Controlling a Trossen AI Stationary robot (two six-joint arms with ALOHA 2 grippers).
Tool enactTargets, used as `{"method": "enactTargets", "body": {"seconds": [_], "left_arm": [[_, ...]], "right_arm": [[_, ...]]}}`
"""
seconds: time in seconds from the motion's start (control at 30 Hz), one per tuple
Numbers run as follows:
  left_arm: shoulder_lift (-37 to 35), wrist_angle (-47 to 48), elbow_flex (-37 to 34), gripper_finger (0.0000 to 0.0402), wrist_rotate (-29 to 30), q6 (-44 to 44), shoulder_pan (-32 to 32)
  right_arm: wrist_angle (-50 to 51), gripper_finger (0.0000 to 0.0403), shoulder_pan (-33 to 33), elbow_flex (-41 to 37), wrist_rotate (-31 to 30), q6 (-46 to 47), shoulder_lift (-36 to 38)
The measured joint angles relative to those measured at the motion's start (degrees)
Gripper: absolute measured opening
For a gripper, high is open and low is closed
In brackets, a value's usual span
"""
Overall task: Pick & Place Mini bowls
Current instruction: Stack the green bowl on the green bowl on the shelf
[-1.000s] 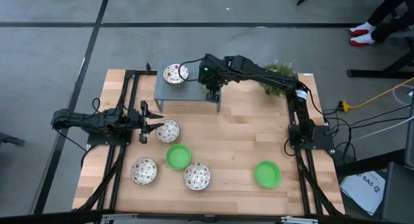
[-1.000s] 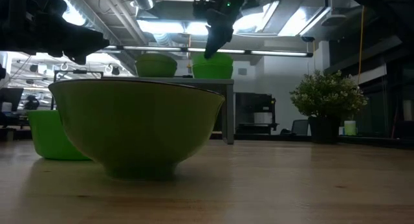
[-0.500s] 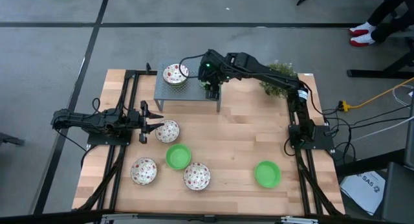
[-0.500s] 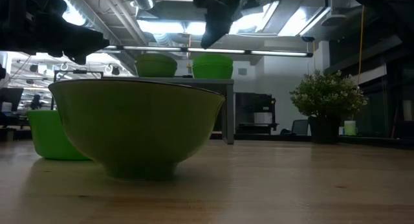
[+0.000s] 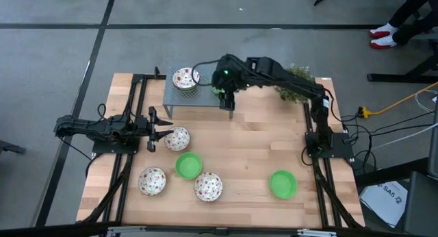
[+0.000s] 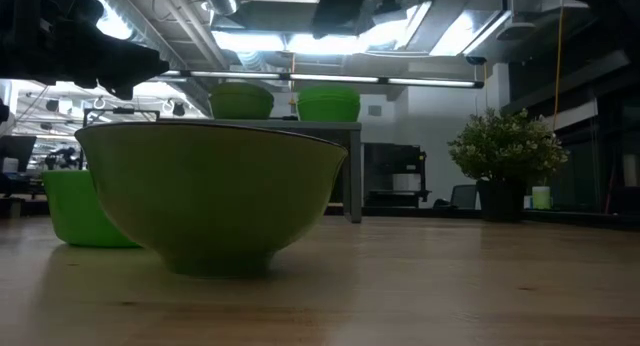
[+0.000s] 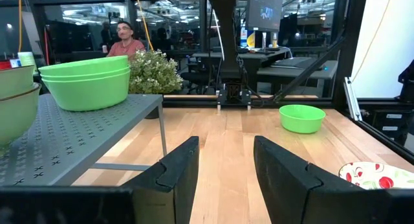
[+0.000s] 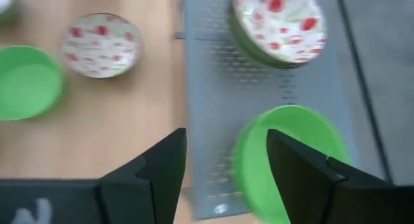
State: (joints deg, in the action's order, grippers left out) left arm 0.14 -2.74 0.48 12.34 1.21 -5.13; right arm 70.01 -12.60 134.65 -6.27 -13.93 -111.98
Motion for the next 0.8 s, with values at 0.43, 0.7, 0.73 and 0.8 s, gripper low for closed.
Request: {"method": "enactTargets", "body": {"seconds": [0.43,0.7,0.73,0.8], "left_arm": [[0.0,0.0,0.0,0.0143,0.0,0.0,0.0],[0.0,0.0,0.0,0.0143,0.0,0.0,0.0],[0.0,0.0,0.0,0.0143,0.0,0.0,0.0],[0.0,0.0,0.0,0.0143,0.0,0.0,0.0]], "right_arm": [[9.6,0.0214,18.2,0.0,0.4,16.8,3.1],[15.6,0.0214,28.3,0.0,0.4,27.1,3.1],[16.3,0.0214,29.3,0.0,0.4,28.6,3.1],[17.6,0.0213,31.2,0.0,0.3,31.7,3.1]]}}
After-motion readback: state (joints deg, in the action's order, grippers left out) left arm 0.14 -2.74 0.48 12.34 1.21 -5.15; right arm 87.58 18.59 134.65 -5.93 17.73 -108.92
